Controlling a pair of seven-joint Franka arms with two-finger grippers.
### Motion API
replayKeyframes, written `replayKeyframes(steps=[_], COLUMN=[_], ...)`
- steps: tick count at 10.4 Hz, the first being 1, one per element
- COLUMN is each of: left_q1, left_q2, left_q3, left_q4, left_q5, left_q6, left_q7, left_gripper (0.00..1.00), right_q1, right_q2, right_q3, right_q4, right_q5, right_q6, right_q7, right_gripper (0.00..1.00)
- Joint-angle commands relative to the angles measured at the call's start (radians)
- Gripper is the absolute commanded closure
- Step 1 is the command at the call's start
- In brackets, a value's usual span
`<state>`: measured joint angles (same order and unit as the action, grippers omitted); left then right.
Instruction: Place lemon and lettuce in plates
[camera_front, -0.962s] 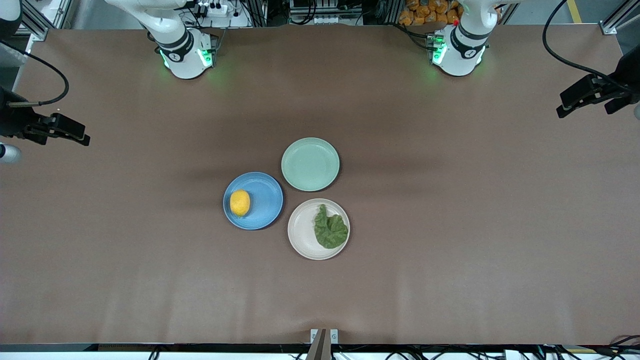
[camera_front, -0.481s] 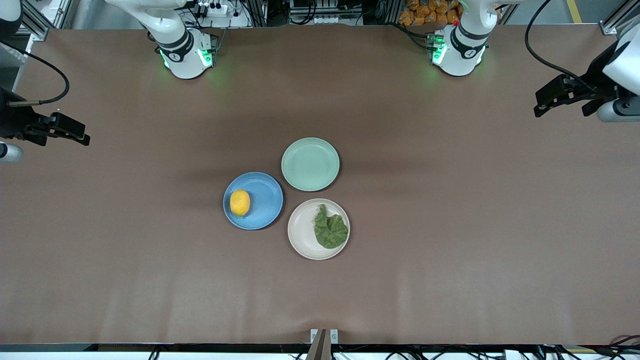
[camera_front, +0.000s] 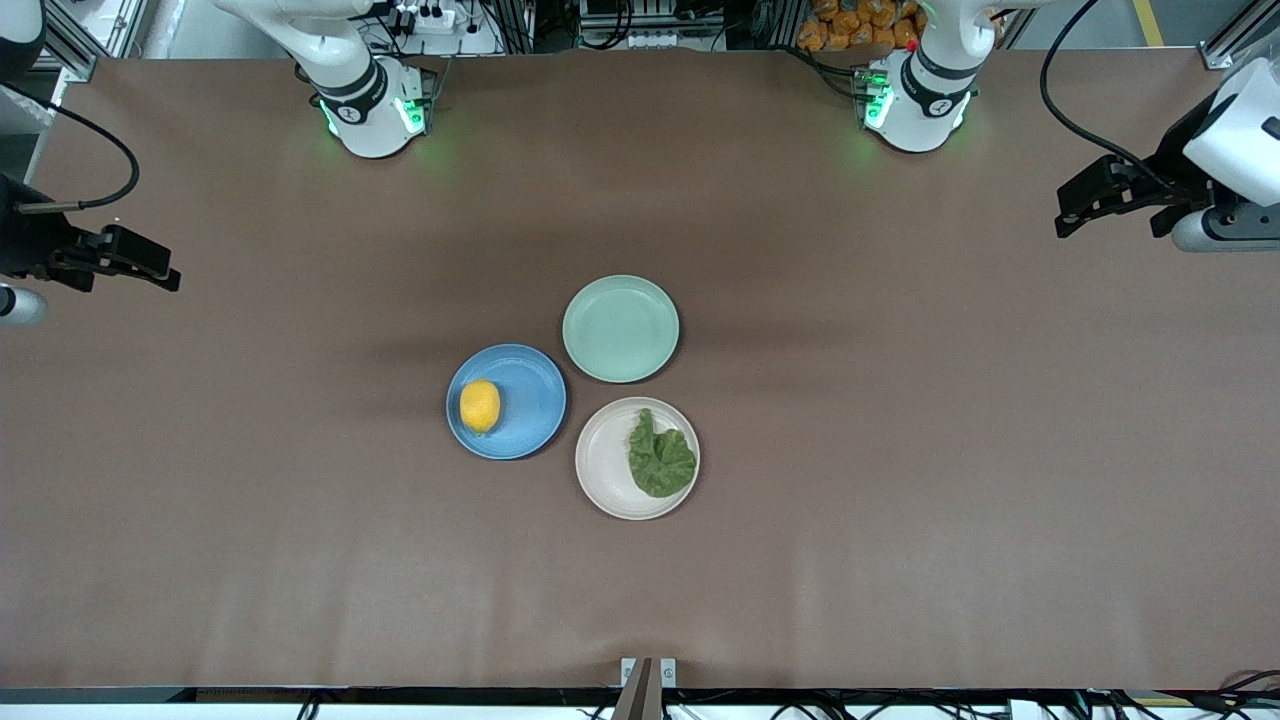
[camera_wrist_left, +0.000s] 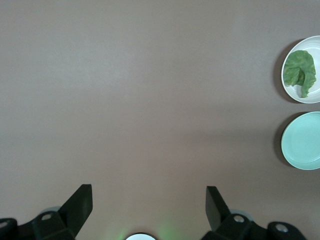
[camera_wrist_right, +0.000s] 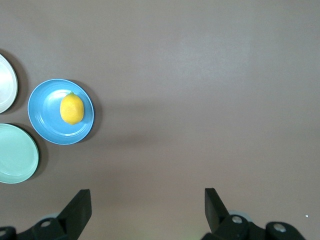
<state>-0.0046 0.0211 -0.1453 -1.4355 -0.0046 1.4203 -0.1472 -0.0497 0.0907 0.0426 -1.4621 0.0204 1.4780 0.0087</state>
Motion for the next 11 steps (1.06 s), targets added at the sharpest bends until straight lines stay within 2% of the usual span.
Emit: replayKeyframes(steps=[1,11], left_q1=[0.009,0.015], left_q2=[-0.016,-0.006], left_q3=[-0.004,0.009], left_q4=[0.006,0.015], left_q5=[0.026,0.023], left_q6=[-0.009,0.023], left_q7=[0.005,0.008], left_gripper=[0.00,0.00], right_q1=[0.002,0.002], right_q2=[-0.026,-0.025], right_q3=[-0.001,0.000], right_q4=[-0.029,-0.032], right_q5=[-0.008,-0.010], right_q6=[0.013,0.027], right_q7=[-0.010,-0.013], right_gripper=[0.00,0.00])
